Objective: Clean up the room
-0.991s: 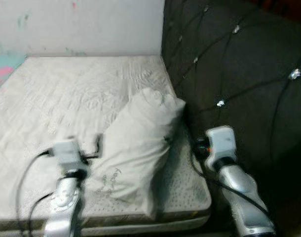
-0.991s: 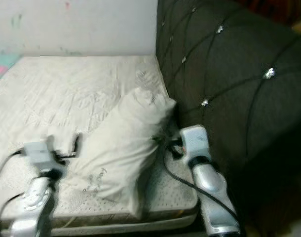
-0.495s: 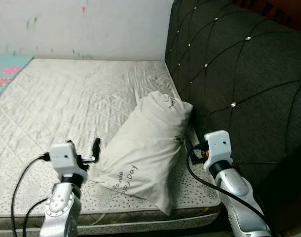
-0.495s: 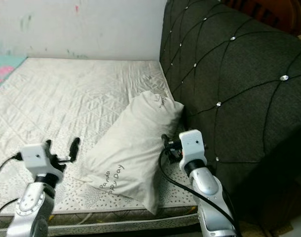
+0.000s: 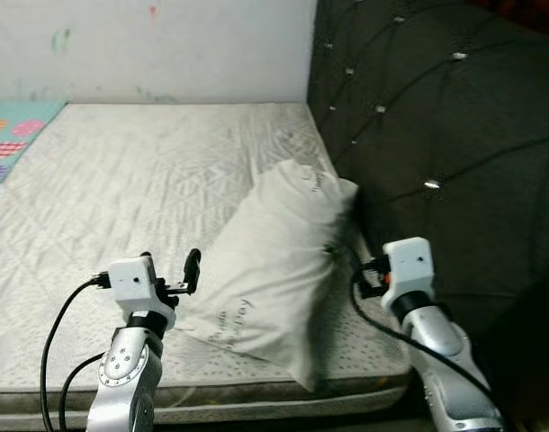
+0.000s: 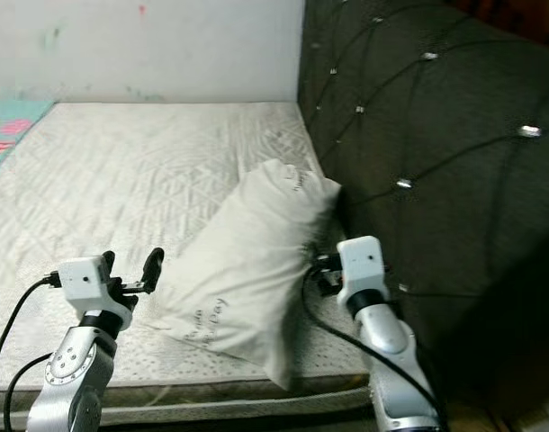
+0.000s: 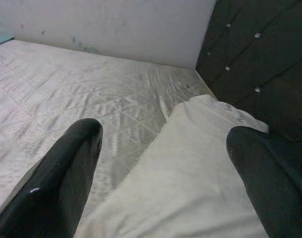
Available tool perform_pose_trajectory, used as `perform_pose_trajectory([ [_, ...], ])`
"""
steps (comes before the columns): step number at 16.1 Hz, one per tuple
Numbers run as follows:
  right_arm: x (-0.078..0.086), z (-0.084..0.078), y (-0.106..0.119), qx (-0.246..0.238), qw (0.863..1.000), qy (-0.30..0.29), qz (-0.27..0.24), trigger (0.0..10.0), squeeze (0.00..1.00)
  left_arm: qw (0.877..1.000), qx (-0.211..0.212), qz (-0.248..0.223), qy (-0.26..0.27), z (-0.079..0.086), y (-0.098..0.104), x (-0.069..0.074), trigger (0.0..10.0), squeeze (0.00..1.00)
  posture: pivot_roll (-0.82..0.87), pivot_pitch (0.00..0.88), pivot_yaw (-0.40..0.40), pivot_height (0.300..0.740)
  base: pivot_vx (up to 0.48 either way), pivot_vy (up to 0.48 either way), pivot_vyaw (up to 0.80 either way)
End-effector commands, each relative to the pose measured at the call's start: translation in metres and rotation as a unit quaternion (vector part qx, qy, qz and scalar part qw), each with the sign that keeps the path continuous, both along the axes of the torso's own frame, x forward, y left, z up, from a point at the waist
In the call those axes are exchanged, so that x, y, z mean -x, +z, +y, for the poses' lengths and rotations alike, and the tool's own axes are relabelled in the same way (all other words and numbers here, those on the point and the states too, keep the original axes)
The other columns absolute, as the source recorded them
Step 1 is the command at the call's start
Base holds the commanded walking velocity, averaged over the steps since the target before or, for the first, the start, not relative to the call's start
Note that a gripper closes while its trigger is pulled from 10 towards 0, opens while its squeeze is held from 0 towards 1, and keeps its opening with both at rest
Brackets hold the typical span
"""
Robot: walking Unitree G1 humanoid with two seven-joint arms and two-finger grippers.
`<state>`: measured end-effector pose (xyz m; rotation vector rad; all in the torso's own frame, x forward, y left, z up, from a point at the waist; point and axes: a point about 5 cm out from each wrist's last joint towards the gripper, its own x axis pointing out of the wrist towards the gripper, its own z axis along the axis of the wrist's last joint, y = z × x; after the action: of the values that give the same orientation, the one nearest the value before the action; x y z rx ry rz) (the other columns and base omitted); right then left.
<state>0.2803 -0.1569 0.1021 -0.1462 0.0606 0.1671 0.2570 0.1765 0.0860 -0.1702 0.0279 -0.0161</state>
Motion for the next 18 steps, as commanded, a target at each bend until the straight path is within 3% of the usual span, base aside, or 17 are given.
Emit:
perform_pose_trajectory([
  [1, -0.0030, 0.0079, 0.0025, -0.008, 1.000, 0.013, -0.005, 10.0, 0.00, 1.000, -0.005, 0.007, 0.007, 0.0045, -0.0001, -0.0003, 10.0, 0.00, -0.19, 0.000, -0.003, 0.740, 0.000, 0.480, 0.00],
  [18, -0.0029, 0.0074, 0.0019, -0.004, 1.000, 0.030, 0.001, 10.0, 0.00, 1.000, 0.015, -0.015, -0.010, 0.0012, 0.0062, -0.0016, 10.0, 0.00, -0.20, 0.018, -0.010, 0.740, 0.000, 0.028, 0.00],
])
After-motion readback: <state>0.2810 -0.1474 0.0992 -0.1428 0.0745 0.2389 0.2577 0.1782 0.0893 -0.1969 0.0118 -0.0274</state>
